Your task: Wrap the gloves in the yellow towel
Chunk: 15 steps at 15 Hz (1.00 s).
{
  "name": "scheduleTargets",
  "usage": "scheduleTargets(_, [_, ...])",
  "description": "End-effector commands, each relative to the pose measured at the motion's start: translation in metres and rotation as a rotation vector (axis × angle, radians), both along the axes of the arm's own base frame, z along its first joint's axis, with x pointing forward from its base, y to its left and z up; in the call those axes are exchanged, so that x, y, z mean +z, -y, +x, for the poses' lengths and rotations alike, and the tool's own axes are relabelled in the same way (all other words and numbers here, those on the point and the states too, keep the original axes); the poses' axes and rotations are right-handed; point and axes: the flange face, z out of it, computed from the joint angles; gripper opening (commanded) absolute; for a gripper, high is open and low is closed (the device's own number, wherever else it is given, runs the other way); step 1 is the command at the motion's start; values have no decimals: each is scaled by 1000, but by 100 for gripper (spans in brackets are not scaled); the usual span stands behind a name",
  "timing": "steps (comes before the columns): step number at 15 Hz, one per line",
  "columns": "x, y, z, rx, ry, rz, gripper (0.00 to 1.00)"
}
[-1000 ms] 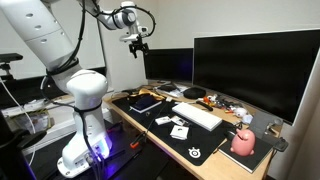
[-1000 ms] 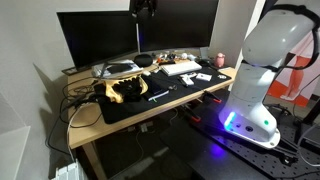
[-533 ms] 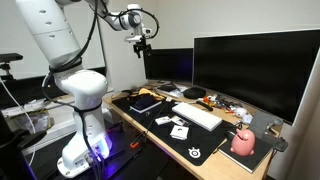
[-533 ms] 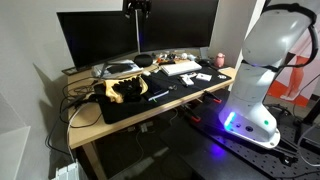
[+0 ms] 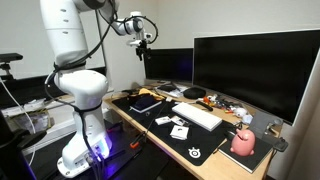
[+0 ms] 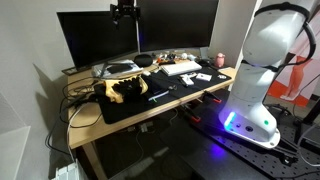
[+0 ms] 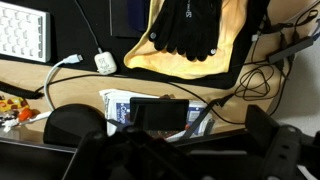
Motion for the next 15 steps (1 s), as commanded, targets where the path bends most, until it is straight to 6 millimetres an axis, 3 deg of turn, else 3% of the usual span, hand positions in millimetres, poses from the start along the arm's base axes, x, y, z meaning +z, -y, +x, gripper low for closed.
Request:
scheduleTargets(1, [-14, -27, 16, -16, -1, -34, 100])
scheduleTargets(8, [-68, -57, 29, 14, -51, -141, 100])
scheduleTargets(15, [-83, -57, 27, 45, -75, -127, 100])
